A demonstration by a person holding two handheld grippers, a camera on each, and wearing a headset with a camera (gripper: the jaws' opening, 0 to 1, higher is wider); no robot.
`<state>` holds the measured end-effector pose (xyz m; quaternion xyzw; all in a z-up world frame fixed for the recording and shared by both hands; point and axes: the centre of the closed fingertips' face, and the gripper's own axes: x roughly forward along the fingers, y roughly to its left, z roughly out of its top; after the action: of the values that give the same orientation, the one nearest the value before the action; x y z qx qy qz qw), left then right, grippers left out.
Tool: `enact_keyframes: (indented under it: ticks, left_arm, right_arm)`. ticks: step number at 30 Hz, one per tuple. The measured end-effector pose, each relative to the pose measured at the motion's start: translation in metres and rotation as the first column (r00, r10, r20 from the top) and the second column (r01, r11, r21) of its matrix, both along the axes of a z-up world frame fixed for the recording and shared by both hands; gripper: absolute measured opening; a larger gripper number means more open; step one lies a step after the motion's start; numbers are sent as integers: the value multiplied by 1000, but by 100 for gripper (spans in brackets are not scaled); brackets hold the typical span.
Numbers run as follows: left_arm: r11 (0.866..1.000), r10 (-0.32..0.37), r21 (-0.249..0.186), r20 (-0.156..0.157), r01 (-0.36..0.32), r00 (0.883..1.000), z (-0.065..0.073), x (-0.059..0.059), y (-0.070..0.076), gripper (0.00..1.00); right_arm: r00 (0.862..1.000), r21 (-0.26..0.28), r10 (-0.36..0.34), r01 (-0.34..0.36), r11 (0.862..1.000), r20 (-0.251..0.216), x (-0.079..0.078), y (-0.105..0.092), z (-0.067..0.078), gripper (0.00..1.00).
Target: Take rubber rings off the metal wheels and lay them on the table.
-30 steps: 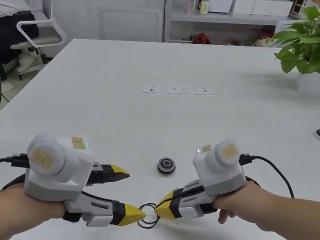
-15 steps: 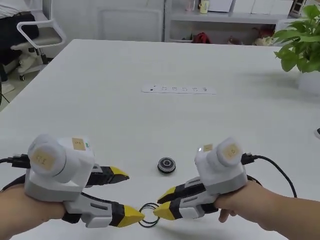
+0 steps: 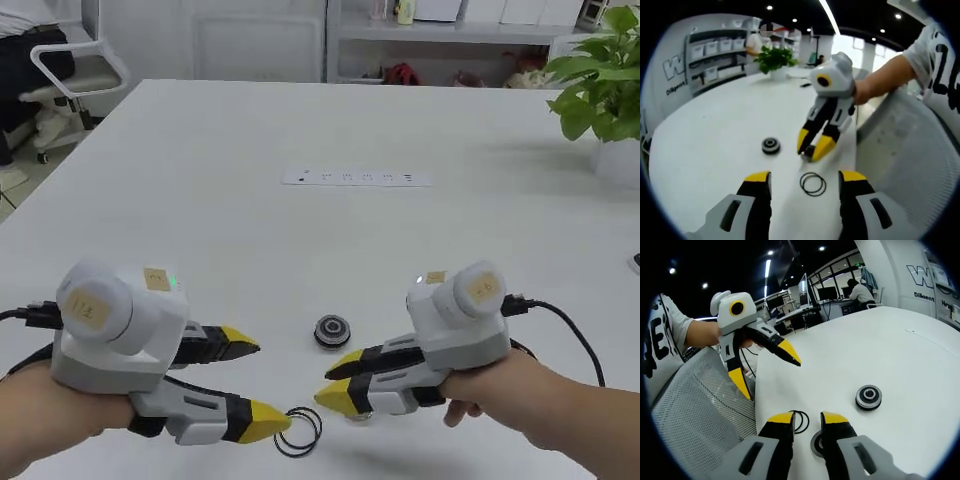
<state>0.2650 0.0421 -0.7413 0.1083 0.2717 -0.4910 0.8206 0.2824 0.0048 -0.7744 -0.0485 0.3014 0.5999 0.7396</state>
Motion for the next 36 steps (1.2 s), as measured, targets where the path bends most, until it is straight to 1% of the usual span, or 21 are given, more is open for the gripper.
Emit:
enact_keyframes:
  ticks: [10,15,18,21,25,30,33,36]
  left_arm:
    - [1000,1,6,16,-1,1000,5,12,-6,54]
    - [1000,7,6,23,-7,1000,6,21,-7,53]
    - [1000,15,7,29,-15,999,6,29,-6,52]
    - [1000,20,5,33,-20,999,6,34,-7,51]
    - [1000,26,7,51,-26,998,7,43,-7,49]
    - [999,34,9,51,-35,998,4,51,-7,48]
    - [999,39,8,50,-39,998,3,55,-7,47]
    - [999,42,5,53,-42,998,2,60,-9,46]
  right_arm:
    - [996,29,-89,88,996,30,25,-16,10,19]
    - [992,33,-116,115,993,47,33,-21,10,20]
    - [990,34,-133,131,991,56,40,-24,10,20]
    - [988,30,-143,141,990,65,46,-27,9,20]
    - [984,23,-159,158,987,78,54,-33,6,20]
    - [982,16,-166,166,986,86,59,-35,4,20]
    - [981,17,-170,169,985,94,62,-35,3,23]
    - [980,14,-162,161,987,120,65,-33,2,24]
